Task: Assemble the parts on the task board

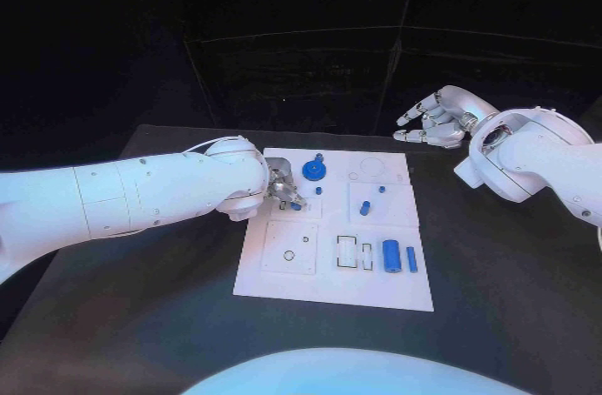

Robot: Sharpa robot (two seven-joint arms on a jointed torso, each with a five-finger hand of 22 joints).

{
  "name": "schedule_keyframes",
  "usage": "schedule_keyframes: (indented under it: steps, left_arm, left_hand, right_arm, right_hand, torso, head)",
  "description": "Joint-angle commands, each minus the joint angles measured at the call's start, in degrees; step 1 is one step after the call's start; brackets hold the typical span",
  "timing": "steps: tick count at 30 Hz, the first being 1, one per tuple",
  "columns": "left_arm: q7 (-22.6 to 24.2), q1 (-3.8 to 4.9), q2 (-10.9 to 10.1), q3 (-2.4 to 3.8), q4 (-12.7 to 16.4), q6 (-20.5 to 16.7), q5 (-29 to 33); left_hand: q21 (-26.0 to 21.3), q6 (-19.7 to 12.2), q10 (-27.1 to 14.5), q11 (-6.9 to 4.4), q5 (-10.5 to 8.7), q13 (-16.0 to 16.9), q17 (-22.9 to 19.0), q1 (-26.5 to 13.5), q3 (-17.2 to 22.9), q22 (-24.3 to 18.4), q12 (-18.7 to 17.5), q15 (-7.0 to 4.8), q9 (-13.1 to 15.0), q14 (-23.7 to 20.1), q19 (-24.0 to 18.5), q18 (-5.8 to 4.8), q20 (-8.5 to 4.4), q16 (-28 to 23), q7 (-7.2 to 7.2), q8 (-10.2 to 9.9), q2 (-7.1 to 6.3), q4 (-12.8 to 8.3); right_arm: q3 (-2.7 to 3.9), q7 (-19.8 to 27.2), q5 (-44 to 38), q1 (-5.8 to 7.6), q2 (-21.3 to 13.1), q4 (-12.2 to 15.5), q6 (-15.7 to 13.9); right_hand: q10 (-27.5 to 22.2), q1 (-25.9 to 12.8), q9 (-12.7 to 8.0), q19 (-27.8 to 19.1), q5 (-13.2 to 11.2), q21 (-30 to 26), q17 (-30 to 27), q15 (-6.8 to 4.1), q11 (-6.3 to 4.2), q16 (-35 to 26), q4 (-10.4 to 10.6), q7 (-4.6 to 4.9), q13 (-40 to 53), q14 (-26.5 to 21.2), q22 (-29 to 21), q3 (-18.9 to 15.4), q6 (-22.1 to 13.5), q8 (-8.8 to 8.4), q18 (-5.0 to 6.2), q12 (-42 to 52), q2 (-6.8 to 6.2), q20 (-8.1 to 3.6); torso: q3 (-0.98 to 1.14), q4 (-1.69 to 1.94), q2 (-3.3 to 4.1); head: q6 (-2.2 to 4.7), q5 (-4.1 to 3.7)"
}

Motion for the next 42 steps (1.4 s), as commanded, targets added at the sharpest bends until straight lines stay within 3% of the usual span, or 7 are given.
schedule_keyframes:
  steps: [1, 7, 13, 18, 28, 42]
  left_arm:
    - [-0.9, -0.08, 0.1, -0.10, -0.1, 1.4, 0.2]
    - [-1.0, -0.07, 0.8, -0.10, -0.7, 2.1, 0.3]
    - [-1.1, -0.06, 1.5, -0.10, -1.6, 2.8, 0.9]
    - [-1.1, -0.04, 1.9, -0.10, -2.2, 3.4, 1.2]
    - [-1.2, 0.00, 2.5, -0.09, -3.1, 4.4, 1.7]
    - [-1.1, 0.05, 3.0, -0.08, -4.5, 3.0, 1.7]
  left_hand:
    - [0.1, 0.1, 0.3, 0.16, 0.06, 0.0, 15.1, 0.5, 7.5, 1.2, 0.1, -0.16, 0.0, 6.1, 1.4, -0.58, 0.03, 0.2, -0.17, 0.2, 0.19, -7.0]
    - [0.1, 0.2, 0.4, 0.21, 0.03, 0.0, 15.1, -0.8, 8.0, 1.3, 0.2, -0.10, 0.3, 6.1, 1.4, -0.59, 0.09, 0.2, -0.16, 0.5, 0.16, -6.3]
    - [0.0, 1.1, 0.7, 0.10, -0.23, 0.4, 15.1, -5.6, 6.0, 1.2, 0.7, -0.14, 1.1, 6.1, 1.3, -0.56, 0.08, 0.2, -0.40, 1.4, -0.36, -2.9]
    - [0.1, 1.3, 0.9, -0.02, -0.28, 0.7, 15.1, -7.2, 4.4, 1.5, 1.1, -0.26, 1.4, 6.1, 1.4, -0.60, -0.01, 0.2, -0.56, 1.6, -0.62, -1.7]
    - [0.2, 2.2, 1.6, -0.32, -0.29, 1.6, 15.1, -9.7, 1.0, 1.8, 2.2, -0.51, 1.9, 6.1, 1.5, -0.65, -0.25, 0.2, -0.91, 2.3, -1.28, -0.1]
    - [0.3, 2.6, 1.7, -0.53, -0.32, 1.8, 15.1, -11.4, -2.6, 2.0, 2.5, -0.72, 2.5, 6.1, 1.6, -0.69, -0.47, 0.2, -1.14, 2.9, -1.51, 1.3]
  right_arm:
    - [0.05, 0.3, -0.7, 0.13, 0.0, 0.1, 0.2]
    - [0.05, 0.4, -0.7, 0.13, 0.0, 0.0, 0.2]
    - [0.05, 0.4, -0.7, 0.13, 0.1, 0.0, 0.2]
    - [0.05, 0.3, -0.7, 0.13, 0.1, 0.0, 0.3]
    - [0.05, 0.3, -0.7, 0.13, 0.1, 0.0, 0.3]
    - [0.05, 0.2, -0.7, 0.14, 0.3, 0.1, 0.4]
  right_hand:
    - [-0.4, 0.6, 0.0, -0.4, -0.4, -0.3, 2.5, -0.30, -0.09, -0.3, 0.3, -0.02, -0.1, 3.1, -0.1, 0.0, -0.3, 0.31, 1.02, -0.4, 0.10, 0.00]
    - [-0.5, 0.6, 0.0, -0.4, -0.4, -0.4, 2.5, -0.29, -0.08, -0.3, 0.3, -0.01, -0.2, 3.1, -0.2, -0.1, -0.3, 0.32, 1.04, -0.5, 0.07, 0.00]
    - [-0.5, 0.5, 0.0, -0.4, -0.5, -0.4, 2.5, -0.29, -0.07, -0.3, 0.4, 0.00, -0.2, 3.1, -0.2, -0.1, -0.3, 0.34, 1.04, -0.5, 0.01, 0.00]
    - [-0.5, 0.5, 0.0, -0.4, -0.5, -0.4, 2.5, -0.29, -0.07, -0.3, 0.4, 0.00, -0.2, 3.1, -0.2, -0.1, -0.3, 0.34, 1.04, -0.5, 0.01, 0.00]
    - [-0.5, 0.4, 0.0, -0.4, -0.6, -0.4, 2.5, -0.28, -0.06, -0.4, 0.4, 0.00, -0.3, 3.1, -0.2, -0.2, -0.3, 0.36, 1.04, -0.5, -0.04, 0.00]
    - [-0.7, 0.2, -0.1, -0.5, -0.8, -0.5, 2.4, -0.27, -0.04, -0.4, 0.6, 0.02, -0.4, 3.1, -0.4, -0.4, -0.4, 0.40, 1.06, -0.7, -0.14, 0.01]
  torso:
    - [0.01, 0.03, 0.01]
    - [0.00, 0.02, -0.03]
    - [0.02, -0.02, -0.01]
    - [0.05, -0.09, 0.01]
    - [0.02, -0.01, 0.02]
    - [0.03, -0.03, 0.02]
  head:
    - [-0.01, 0.04]
    - [-0.01, 0.17]
    - [0.04, 0.19]
    - [0.01, 0.20]
    - [-0.13, -0.04]
    - [-0.13, -0.16]
